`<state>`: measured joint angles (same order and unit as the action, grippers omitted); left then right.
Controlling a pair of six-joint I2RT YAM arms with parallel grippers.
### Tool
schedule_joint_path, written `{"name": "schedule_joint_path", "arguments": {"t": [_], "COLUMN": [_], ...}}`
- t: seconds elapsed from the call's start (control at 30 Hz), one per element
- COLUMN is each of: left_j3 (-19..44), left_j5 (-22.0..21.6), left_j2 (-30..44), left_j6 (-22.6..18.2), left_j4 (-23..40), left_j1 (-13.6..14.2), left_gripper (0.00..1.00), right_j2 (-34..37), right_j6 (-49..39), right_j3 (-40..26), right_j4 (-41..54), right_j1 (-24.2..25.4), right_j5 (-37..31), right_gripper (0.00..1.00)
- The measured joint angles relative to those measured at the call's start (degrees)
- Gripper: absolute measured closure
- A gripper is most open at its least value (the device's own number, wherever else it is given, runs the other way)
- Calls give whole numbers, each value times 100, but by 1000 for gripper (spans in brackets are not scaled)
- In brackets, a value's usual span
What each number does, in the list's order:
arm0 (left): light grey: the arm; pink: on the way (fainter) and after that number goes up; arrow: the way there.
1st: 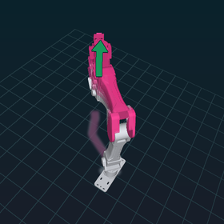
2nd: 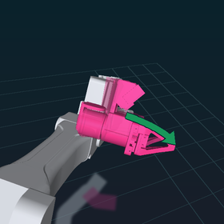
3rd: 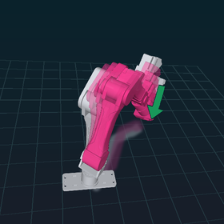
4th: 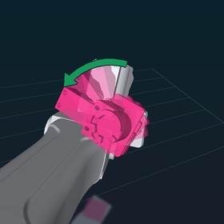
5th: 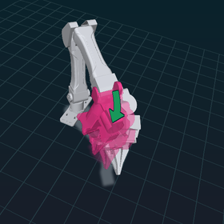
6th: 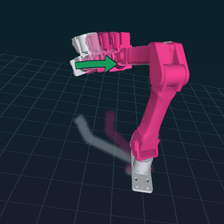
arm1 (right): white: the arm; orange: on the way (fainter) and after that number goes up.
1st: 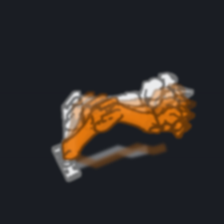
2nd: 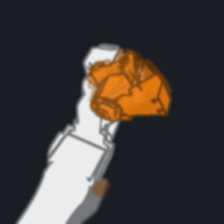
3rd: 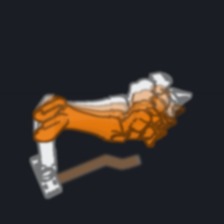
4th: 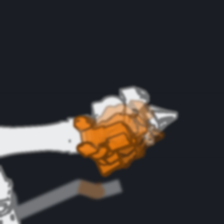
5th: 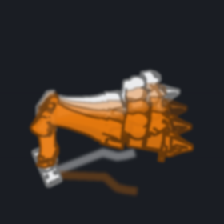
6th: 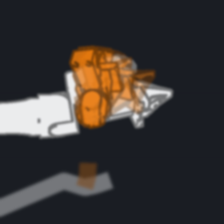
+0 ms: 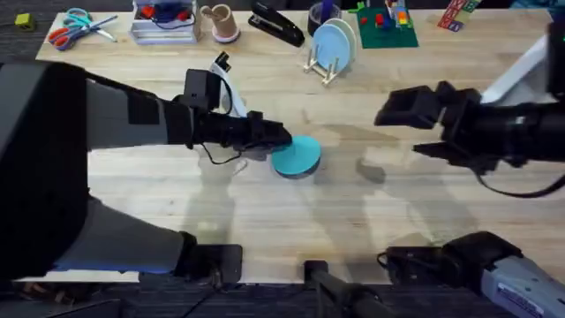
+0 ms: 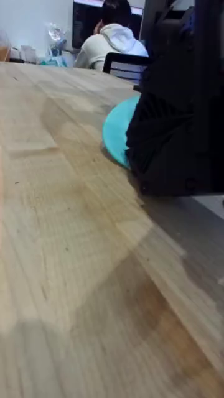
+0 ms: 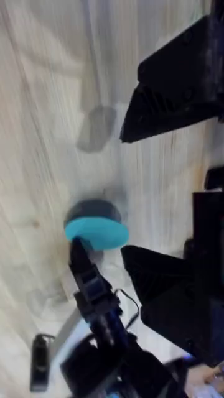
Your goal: Pick up the plates from the table one by one and place each into a slot on the dish rack.
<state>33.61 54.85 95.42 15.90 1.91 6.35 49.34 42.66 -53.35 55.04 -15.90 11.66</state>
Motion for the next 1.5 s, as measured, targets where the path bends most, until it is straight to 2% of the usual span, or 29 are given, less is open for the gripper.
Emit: {"name": "schedule_joint_path", "arguments": {"t": [0.2,0.43,0.67,1.2,1.5], "left_j3": [0,0,0,0,0], "left_j5": [0,-1,0,0,-1], "left_j2": [0,0,0,0,0], "left_j6": [-2,0,-1,-1,-1], "left_j4": [0,0,0,0,0], "left_j1": [0,0,0,0,0], "left_gripper": [960,960,960,961,959], "right_j2": [2,2,191,2151,2640], "right_j6": [939,2199,3038,3947,4256], "right_j3": [440,888,1224,1303,1312], "right_j4": [-912,-1329,-2074,-3636,-4042], "right_j1": [-899,-1868,-2534,-3206,-3211], "right_j5": [-125,-551,-896,-943,-950], "right_gripper": [7,7,6,8,8]}}
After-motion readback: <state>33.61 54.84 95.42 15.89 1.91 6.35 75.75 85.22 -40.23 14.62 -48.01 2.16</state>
